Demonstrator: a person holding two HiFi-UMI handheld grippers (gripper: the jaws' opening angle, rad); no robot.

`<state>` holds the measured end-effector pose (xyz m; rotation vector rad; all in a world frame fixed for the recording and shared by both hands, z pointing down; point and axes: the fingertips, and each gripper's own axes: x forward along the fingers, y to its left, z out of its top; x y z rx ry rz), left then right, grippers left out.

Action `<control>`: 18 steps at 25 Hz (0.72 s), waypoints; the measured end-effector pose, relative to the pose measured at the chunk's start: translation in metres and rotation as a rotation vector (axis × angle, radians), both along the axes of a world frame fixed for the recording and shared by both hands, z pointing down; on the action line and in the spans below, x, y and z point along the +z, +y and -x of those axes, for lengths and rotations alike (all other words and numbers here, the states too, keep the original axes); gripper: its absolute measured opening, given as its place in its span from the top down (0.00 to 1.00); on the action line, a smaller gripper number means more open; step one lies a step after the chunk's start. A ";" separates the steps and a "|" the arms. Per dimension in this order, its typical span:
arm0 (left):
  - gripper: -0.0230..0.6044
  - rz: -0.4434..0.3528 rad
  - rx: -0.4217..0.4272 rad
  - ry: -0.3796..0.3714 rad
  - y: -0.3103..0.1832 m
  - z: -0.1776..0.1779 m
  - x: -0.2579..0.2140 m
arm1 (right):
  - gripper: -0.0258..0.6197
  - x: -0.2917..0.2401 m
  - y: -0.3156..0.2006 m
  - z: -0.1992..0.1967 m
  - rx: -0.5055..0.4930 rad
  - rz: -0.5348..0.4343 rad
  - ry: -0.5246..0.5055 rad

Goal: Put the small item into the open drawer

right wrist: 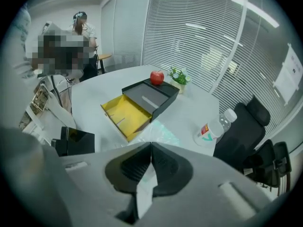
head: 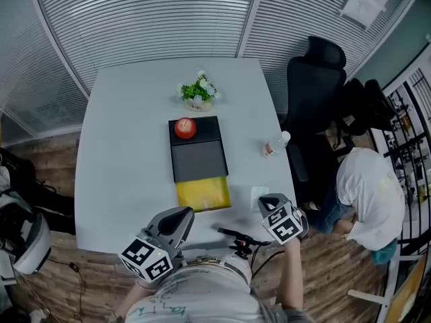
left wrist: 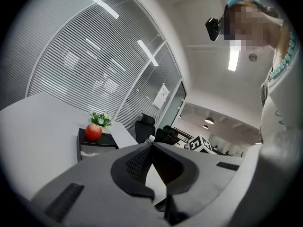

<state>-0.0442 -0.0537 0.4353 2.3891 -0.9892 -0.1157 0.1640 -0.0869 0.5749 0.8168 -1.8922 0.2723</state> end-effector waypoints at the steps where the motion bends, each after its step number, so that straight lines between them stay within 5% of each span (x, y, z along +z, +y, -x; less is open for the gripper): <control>1: 0.97 -0.002 0.000 -0.001 0.000 0.001 0.001 | 0.95 -0.004 -0.001 0.003 -0.006 -0.005 -0.004; 18: 0.97 0.017 -0.031 -0.027 0.004 0.006 0.004 | 0.95 -0.023 -0.002 0.024 -0.073 -0.044 -0.033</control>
